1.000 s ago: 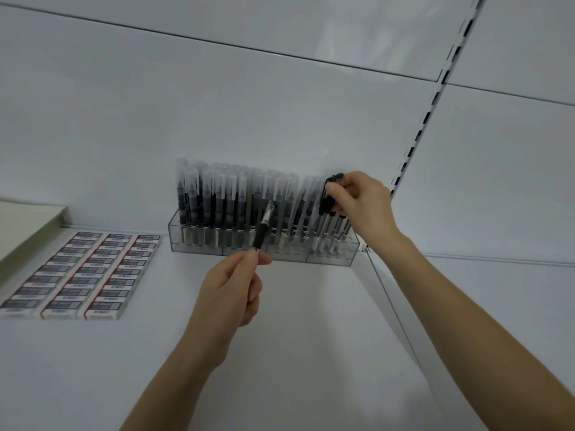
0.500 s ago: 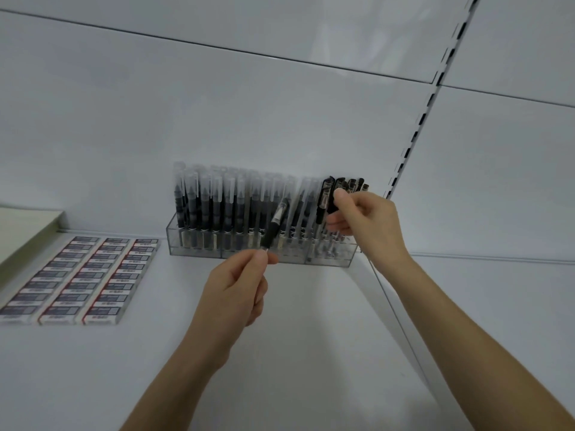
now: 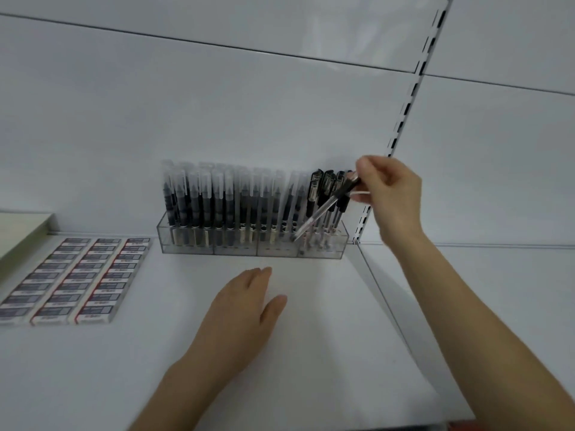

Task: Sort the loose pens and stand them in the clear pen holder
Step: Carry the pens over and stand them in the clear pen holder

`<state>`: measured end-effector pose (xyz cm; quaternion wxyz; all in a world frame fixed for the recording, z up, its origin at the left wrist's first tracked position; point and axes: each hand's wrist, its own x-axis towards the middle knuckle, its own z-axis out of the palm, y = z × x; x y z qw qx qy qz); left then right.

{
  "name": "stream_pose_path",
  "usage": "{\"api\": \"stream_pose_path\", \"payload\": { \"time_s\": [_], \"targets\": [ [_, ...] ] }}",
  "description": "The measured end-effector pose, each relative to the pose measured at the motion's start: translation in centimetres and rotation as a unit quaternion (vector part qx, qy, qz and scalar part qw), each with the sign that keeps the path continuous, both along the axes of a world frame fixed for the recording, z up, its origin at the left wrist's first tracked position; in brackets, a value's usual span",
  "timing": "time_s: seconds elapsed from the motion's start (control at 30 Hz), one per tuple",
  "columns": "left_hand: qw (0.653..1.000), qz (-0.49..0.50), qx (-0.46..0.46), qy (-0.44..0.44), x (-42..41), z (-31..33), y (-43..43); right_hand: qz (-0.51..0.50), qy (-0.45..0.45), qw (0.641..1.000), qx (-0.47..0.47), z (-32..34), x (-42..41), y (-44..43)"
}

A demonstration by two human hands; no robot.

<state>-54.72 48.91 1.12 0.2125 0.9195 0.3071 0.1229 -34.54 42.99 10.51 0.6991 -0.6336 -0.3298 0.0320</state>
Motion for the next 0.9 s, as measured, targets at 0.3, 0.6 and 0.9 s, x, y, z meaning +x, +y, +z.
{"api": "stream_pose_path", "payload": {
  "time_s": [0.3, 0.6, 0.9],
  "targets": [
    [0.989, 0.006, 0.047, 0.141, -0.1, -1.8, 0.3, -0.088, -0.181, 0.978, -0.055, 0.0, 2.7, 1.9],
    [0.989, 0.005, 0.050, 0.141, -0.1, -1.8, 0.3, -0.024, -0.272, 0.944, -0.184, -2.8, 1.3, 3.2],
    [0.989, 0.003, 0.059, 0.135, -0.3, -1.5, 0.0, -0.044, -0.229, 0.957, -0.175, -3.4, 0.6, 3.5]
  ]
}}
